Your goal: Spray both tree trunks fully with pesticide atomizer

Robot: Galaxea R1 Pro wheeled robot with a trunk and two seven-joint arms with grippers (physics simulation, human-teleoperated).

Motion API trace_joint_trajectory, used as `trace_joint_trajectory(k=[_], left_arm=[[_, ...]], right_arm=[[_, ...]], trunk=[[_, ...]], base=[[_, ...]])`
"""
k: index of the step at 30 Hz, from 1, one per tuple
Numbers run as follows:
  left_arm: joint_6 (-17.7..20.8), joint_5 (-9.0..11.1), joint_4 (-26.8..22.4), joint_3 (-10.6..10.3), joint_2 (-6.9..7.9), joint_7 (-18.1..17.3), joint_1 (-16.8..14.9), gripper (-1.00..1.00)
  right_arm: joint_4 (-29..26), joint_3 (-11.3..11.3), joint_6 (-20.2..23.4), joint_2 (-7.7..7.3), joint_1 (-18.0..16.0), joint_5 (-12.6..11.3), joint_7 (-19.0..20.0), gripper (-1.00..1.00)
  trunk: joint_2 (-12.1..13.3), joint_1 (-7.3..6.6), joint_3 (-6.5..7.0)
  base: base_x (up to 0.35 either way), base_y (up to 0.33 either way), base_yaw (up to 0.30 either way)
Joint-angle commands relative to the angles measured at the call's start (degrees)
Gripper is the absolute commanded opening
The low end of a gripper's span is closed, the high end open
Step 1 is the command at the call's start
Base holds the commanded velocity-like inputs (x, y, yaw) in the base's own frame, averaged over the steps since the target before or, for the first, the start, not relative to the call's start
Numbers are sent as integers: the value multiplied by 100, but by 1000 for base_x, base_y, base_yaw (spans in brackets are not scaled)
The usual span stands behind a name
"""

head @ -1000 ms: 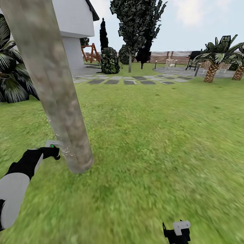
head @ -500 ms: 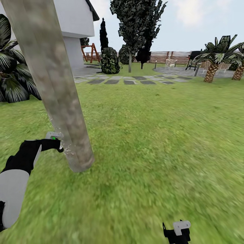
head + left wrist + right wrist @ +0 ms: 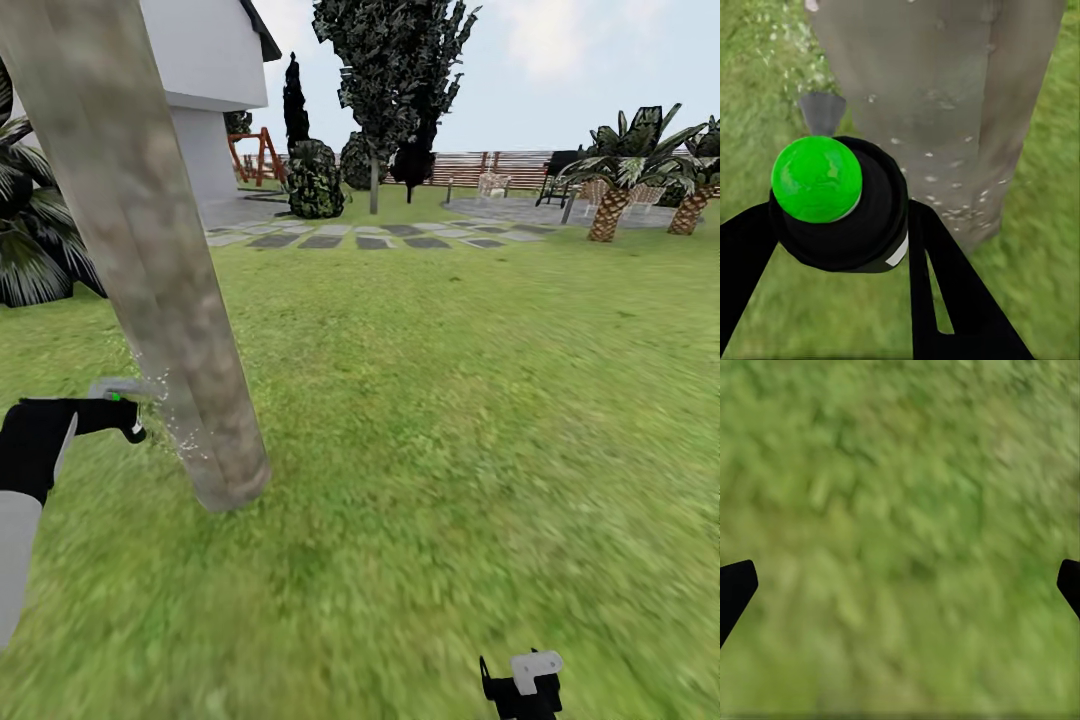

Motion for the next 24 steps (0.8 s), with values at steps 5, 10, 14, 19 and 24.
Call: trace_joint_trajectory(k=[5,10,14,19,24], left_arm=[[10,48,-26,-12,21,-13,47,-100],[38,57,-315,-10,19,-11,35,-100],[42,53,-348,-2,27,-10,52,-100],[42,53,-349,-1,28,-10,62,-100],[42,53,-349,-1,29,-10,62,-100]], right_arm=[[0,-1,0,0,0,0,0,100],[0,-1,0,0,0,0,0,100],[0,0,0,0,0,1,0,100],[0,-1,0,0,0,2,0,100],[0,0,0,0,0,3,0,100]], trunk=[[0,0,0],[0,0,0],[0,0,0],[0,0,0],[0,0,0]], base=[[0,0,0],[113,-124,0],[116,-239,0],[-15,-271,0],[-79,-273,0]])
